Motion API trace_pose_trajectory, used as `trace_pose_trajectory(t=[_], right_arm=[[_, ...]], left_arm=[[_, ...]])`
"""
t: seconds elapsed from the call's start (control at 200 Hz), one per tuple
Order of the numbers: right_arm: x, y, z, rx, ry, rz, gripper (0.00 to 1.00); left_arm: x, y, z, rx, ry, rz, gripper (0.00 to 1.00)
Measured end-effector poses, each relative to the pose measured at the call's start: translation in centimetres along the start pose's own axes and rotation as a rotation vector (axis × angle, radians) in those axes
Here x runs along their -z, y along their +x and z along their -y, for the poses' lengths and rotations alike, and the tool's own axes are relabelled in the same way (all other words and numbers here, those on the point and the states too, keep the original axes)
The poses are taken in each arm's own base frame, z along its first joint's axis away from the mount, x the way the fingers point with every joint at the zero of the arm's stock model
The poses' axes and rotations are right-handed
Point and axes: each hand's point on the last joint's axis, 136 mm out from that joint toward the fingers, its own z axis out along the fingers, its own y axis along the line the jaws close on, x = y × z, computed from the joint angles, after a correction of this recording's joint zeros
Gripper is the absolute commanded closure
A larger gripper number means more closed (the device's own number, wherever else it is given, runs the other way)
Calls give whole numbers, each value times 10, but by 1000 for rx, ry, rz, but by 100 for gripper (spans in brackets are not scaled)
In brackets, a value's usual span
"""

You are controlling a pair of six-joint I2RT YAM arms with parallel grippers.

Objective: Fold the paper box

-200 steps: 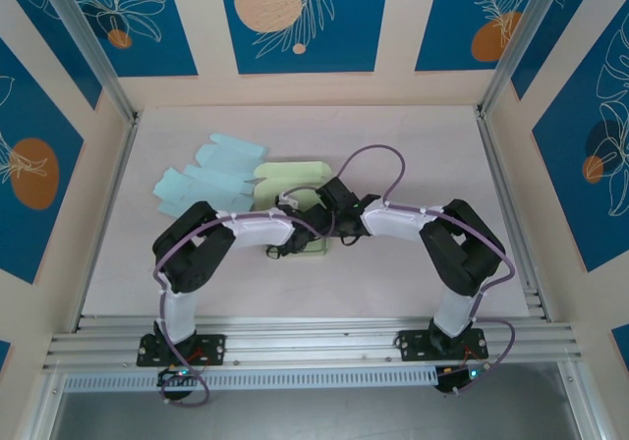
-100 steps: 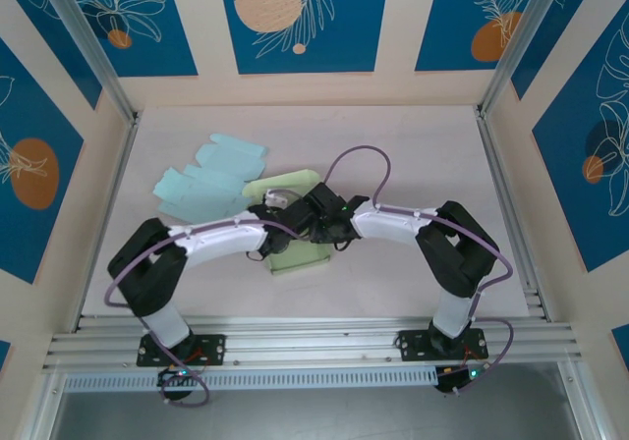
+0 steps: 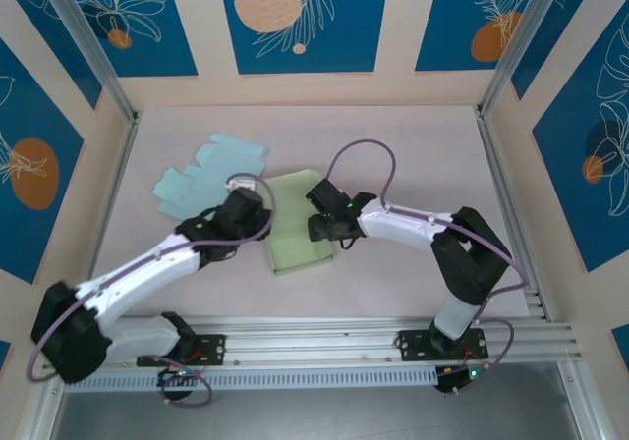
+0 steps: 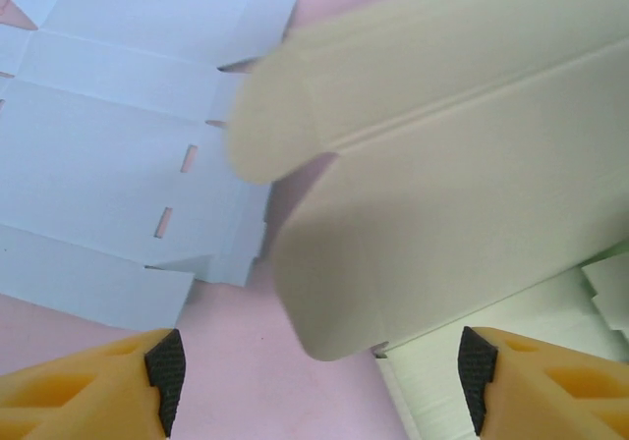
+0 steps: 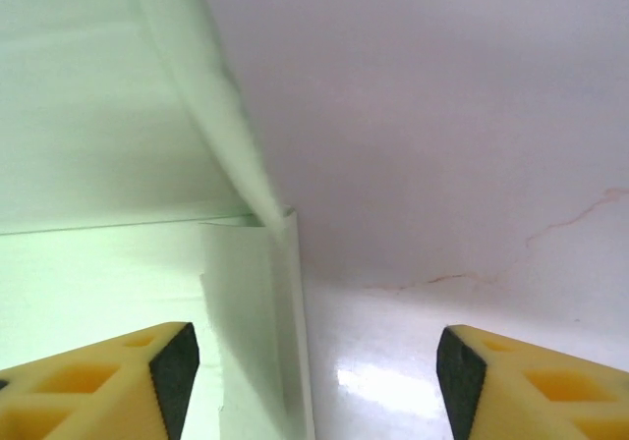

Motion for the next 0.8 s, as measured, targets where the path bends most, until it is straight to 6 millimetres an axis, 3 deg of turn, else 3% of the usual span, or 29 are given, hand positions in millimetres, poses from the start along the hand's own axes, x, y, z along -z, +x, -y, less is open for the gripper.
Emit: trace_pose_trajectory(t=[0.18,0.3,0.45,0.8], right_arm=[[39,-24,-3,18,-83,101,29],[47,-32,1,20,-101,122,30],[33,-23,7,24,-79,73,34],[-10,28,1,60,-50,-95,39]], left_arm=[[29,-24,-13,18,154,155,22],[30,-27,-10,-35,211,180,18],[7,-13,-6,-111,249,108,17],[-32,12,-9,-137,270,-20,17]])
